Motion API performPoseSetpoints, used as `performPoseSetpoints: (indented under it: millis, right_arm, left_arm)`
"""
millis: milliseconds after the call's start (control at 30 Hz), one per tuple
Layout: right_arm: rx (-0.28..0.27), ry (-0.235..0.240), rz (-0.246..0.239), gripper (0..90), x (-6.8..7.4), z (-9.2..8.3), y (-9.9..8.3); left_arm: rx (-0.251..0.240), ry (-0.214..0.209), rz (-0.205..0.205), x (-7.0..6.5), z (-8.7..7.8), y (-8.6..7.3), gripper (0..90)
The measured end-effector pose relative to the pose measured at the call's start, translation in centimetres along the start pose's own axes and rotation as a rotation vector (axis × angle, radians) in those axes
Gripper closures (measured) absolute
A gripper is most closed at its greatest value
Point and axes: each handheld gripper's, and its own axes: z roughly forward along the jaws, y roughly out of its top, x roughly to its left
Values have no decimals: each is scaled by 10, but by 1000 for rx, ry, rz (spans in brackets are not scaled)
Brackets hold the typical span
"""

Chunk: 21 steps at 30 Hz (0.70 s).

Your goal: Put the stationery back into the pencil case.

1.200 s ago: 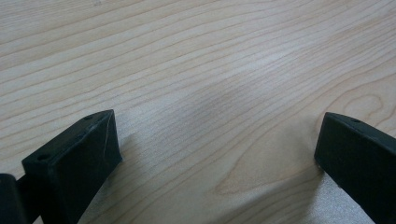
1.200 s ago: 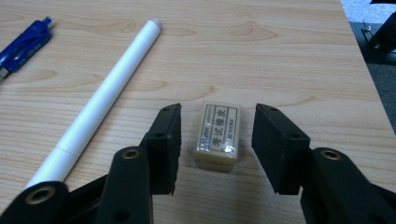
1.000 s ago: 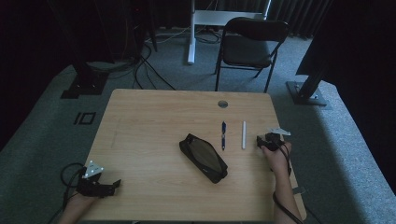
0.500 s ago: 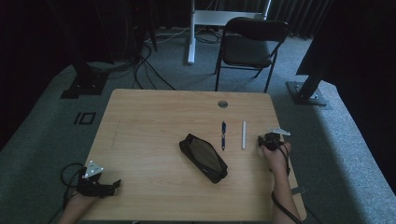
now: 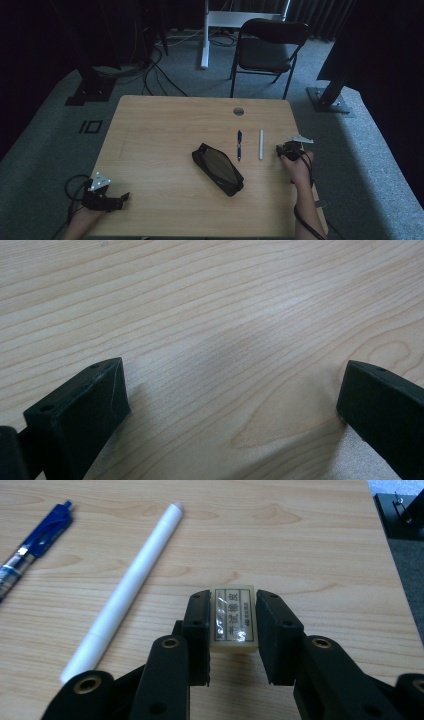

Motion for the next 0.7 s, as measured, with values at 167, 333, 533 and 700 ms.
performPoseSetpoints:
  millis: [167,333,533,700]
  right_arm:
    - [-6,16,-7,682,4,-9,5]
    - [-30,37,-22,682,11,-18,11]
    - [-59,61,-37,682,19,-30,19]
    - [-74,88,-54,682,30,-38,24]
  left_arm:
    - [0,0,0,0,0,0,1]
    - [0,0,0,0,0,0,2]
    - [0,0,0,0,0,0,2]
    - [0,0,0,0,0,0,1]
